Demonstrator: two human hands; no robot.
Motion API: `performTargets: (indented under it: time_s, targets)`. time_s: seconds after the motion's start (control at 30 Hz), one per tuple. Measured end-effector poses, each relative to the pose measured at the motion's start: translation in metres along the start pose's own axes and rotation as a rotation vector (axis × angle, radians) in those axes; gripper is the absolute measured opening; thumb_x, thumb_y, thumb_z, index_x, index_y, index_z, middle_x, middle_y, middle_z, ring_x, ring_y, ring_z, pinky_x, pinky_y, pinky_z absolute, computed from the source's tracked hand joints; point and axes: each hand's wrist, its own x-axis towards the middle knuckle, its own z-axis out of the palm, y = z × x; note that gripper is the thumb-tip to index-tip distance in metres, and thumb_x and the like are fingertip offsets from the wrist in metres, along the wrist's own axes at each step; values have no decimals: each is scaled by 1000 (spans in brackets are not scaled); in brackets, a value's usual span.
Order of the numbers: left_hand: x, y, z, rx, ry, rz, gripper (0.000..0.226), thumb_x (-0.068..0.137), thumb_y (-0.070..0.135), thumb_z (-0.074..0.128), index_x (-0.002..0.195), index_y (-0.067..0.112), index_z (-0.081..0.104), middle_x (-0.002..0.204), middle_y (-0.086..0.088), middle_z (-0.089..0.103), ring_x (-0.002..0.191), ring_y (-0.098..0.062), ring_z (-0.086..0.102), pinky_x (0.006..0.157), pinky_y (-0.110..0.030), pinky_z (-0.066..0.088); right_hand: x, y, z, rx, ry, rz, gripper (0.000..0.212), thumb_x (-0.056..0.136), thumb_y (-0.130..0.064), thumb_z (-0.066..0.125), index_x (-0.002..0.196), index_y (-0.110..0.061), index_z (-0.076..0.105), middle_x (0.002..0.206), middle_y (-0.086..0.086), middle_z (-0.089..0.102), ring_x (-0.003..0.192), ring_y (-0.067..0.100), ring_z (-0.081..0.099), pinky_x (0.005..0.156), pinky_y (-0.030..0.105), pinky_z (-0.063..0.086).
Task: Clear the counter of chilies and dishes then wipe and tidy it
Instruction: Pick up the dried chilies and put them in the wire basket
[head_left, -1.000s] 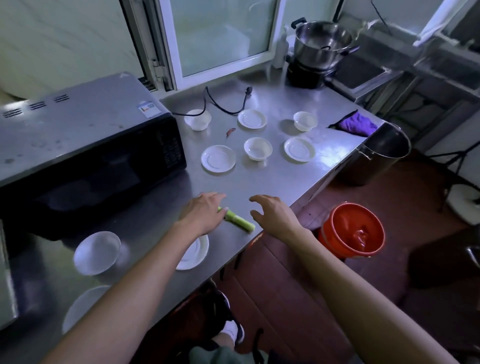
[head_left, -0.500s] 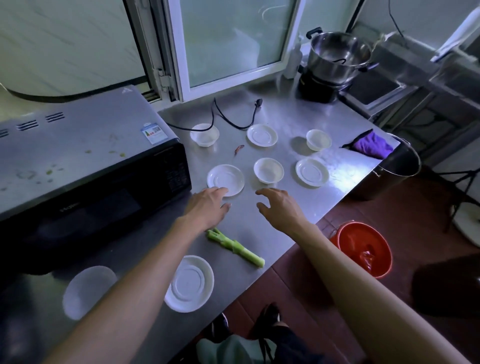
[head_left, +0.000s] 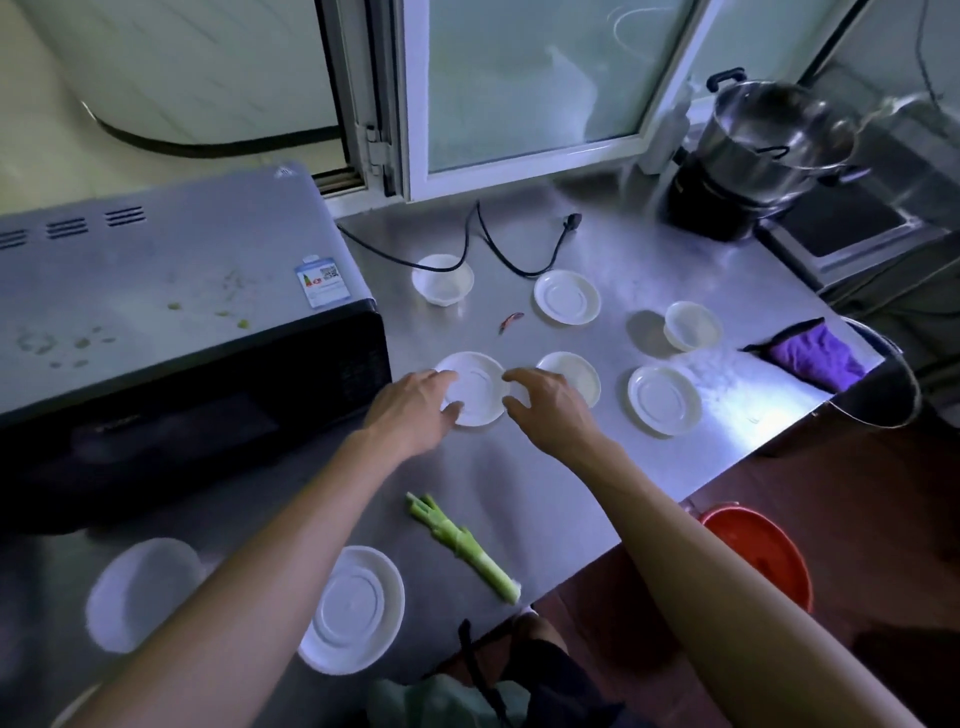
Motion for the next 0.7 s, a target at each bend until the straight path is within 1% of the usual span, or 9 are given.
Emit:
performTargets:
  time_s: [0.1,0.3,0.37,0.47,0.53,0.6,0.67,0.7]
  targets:
    - [23,7,1,-12,-15,-52,50,97,44,53,143,24,47,141,-1,55,126,-26,53,99,-40,46,31,17,-4,16,-10,-11,34,96,-27,60,129,-20,62,133,0,64,119,23,59,100,40,47]
    - [75,25,13,-43,-51,-168,48,97,43,51,142,27,47,141,3,54,128,-23,51,101,-40,44,92,64,-10,42,-95,-50,33,97,-26,59,129,-19,62,134,2,63,116,24,60,98,41,49]
    - [92,30,21,-34,-58,-200,47,97,43,50,141,27,48,140,4,55,126,-23,52,98,-39,45,114,81,-11,75,-123,-63,34,96,-22,60,129,-16,63,134,4,63,116,26,60,99,41,48]
    - [116,37,32,-21,-66,-252,44,97,44,49,138,29,48,135,6,57,122,-22,53,89,-37,45,144,101,-10,100,-158,-78,33,95,-20,60,128,-15,64,132,6,64,116,27,60,98,40,49]
    - [129,40,40,-20,-75,-279,41,96,44,48,135,30,49,132,6,58,120,-22,54,83,-37,44,162,110,-6,109,-163,-93,31,94,-19,62,125,-15,65,129,5,66,110,27,62,93,38,50]
    - [141,43,47,-19,-82,-298,38,96,44,48,131,29,51,127,6,60,117,-24,54,78,-36,42,179,119,-3,133,-162,-120,28,92,-14,63,119,-17,69,123,2,68,102,25,65,87,32,50]
    - [151,45,51,-26,-85,-321,38,96,42,50,131,28,52,130,5,60,119,-25,55,81,-37,44,194,127,0,152,-183,-139,29,89,-9,61,113,-21,72,118,-2,70,100,21,64,85,27,49]
    - [156,46,52,-32,-86,-333,39,96,41,50,133,27,52,133,4,59,121,-25,54,84,-38,45,201,132,1,159,-197,-145,32,88,-7,60,111,-24,73,118,-4,70,102,20,64,86,28,50]
